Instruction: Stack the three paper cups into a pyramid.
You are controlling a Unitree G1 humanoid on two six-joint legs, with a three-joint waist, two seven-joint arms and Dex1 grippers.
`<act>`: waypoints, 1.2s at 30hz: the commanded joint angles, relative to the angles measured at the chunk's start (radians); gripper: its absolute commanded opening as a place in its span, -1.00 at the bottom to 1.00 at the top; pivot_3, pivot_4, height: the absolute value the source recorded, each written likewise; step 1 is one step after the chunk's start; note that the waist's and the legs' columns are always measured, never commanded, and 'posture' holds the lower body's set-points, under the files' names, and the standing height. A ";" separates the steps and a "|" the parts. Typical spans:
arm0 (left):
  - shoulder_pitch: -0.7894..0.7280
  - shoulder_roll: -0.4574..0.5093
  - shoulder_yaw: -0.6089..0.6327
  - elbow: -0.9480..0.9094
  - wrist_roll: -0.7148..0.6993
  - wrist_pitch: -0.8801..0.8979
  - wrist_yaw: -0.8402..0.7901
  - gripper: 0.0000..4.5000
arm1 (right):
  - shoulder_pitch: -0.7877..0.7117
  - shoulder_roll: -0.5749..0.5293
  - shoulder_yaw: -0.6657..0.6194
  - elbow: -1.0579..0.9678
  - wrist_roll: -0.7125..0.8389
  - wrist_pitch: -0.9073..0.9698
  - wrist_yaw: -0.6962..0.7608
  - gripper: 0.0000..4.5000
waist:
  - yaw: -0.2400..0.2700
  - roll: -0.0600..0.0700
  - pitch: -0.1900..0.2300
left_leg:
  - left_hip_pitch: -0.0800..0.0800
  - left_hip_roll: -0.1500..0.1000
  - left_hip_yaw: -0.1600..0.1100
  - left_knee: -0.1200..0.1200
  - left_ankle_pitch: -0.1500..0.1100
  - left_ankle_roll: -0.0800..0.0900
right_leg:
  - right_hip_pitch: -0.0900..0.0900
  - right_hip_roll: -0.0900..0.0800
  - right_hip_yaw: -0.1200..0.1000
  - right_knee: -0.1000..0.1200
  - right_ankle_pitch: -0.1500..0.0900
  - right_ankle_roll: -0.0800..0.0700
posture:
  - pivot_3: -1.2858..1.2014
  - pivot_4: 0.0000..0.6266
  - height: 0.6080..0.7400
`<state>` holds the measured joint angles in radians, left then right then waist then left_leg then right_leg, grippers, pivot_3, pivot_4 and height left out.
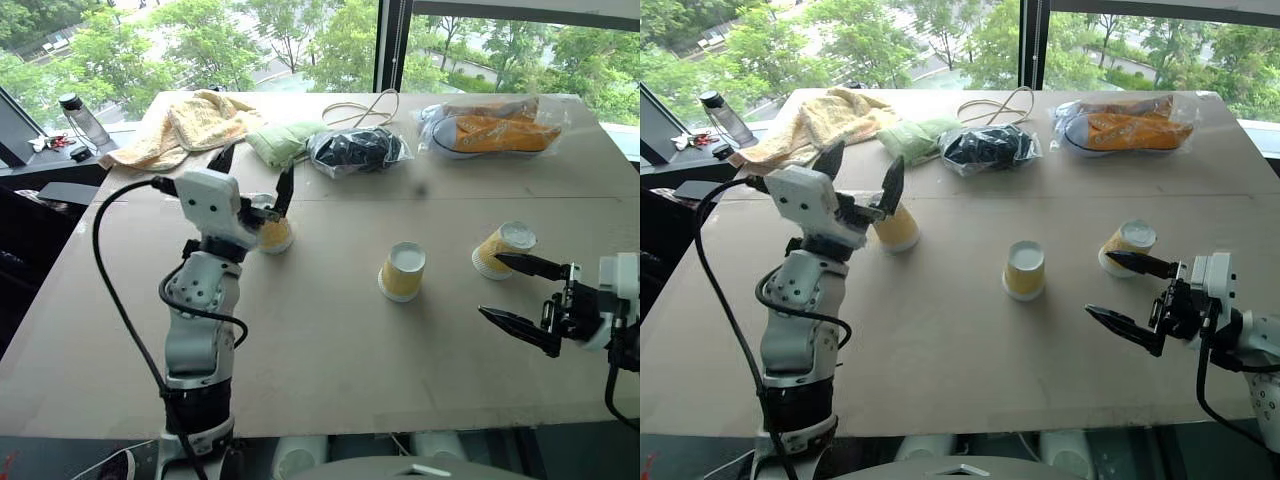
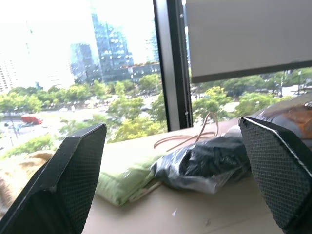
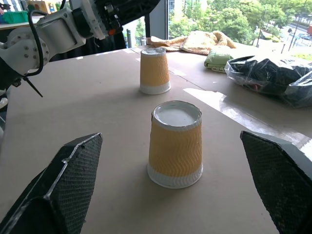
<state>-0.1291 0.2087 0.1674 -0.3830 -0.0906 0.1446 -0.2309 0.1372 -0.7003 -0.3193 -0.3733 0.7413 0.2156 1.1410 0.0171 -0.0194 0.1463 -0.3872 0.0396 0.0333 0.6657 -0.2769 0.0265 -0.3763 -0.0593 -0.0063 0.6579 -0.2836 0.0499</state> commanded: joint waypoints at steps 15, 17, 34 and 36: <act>-0.068 0.026 -0.041 0.214 0.073 0.070 0.057 0.98 | -0.065 -0.001 0.012 -0.053 0.028 0.040 -0.041 1.00 | -0.003 0.000 0.000 | -0.001 -0.001 -0.002 0.002 0.000 0.000 | 0.000 -0.001 -0.003 0.001 0.000 0.000 | 0.03 -0.52 1.00; -0.087 0.032 -0.046 0.257 0.075 0.048 0.056 0.98 | -0.070 0.000 0.013 -0.059 0.031 0.045 -0.048 1.00 | -0.002 0.000 0.000 | -0.001 -0.001 -0.002 0.002 0.000 0.000 | 0.000 -0.001 -0.003 0.001 0.000 0.000 | 0.03 -0.52 1.00; -0.126 0.054 -0.083 0.343 0.097 -0.071 0.029 0.98 | -0.124 0.018 0.020 -0.118 0.093 0.100 -0.135 1.00 | -0.002 0.000 0.000 | -0.003 -0.001 -0.003 0.002 0.000 0.000 | 0.000 -0.002 -0.005 0.001 0.000 0.000 | 0.03 -0.52 1.00; -0.116 0.057 -0.083 0.330 0.094 -0.077 0.028 0.98 | -0.127 0.017 0.022 -0.123 0.095 0.105 -0.140 1.00 | -0.002 0.000 0.000 | -0.003 -0.001 -0.003 0.002 0.000 0.000 | 0.000 -0.002 -0.005 0.001 0.000 0.000 | 0.03 -0.52 1.00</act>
<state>-0.2507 0.2579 0.0856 -0.0161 -0.0008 0.0968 -0.2009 0.0208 -0.6826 -0.2876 -0.4586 0.8173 0.3200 1.0103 0.0147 -0.0191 0.1462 -0.3903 0.0384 0.0299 0.6675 -0.2769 0.0265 -0.3767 -0.0618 -0.0109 0.6588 -0.2835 0.0499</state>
